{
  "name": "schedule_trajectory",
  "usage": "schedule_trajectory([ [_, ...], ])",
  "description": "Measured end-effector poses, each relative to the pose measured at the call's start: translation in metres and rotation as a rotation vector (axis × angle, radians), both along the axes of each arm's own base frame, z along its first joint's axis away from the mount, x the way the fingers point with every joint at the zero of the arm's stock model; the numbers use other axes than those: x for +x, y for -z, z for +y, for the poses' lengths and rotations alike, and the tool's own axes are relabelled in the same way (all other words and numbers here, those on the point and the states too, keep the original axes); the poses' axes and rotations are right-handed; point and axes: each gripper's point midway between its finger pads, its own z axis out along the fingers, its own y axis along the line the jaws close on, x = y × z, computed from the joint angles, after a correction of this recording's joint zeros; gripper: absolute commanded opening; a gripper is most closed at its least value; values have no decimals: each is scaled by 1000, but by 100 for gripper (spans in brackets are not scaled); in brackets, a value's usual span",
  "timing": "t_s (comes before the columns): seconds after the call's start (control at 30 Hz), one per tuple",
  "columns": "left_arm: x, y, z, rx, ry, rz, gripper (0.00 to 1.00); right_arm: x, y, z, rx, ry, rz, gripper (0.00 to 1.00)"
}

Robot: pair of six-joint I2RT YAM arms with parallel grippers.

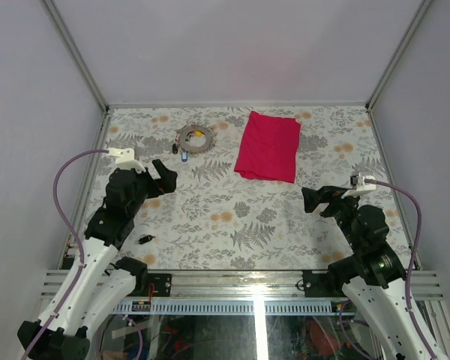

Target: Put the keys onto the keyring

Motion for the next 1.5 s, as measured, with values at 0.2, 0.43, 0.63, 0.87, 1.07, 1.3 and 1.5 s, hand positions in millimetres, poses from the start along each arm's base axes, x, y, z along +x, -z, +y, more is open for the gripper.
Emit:
schedule_trajectory([
  [0.2,2,-12,4,1,-18,-50,100,8,20,3,-36,2,82,99],
  [0.43,9,-7,4,20,-25,-24,100,15,22,5,-37,2,97,99],
  [0.63,35,3,-14,36,33,65,100,25,47,6,-51,35,219,99],
  [0.87,74,20,-40,54,123,164,100,26,83,11,-59,46,400,99],
  [1.07,131,32,-67,71,201,233,100,22,79,19,-3,21,402,99],
  [1.3,190,80,-92,116,281,345,100,18,88,31,7,-46,454,99],
  [1.5,220,119,-99,169,312,417,100,14,90,37,13,-80,472,99],
])
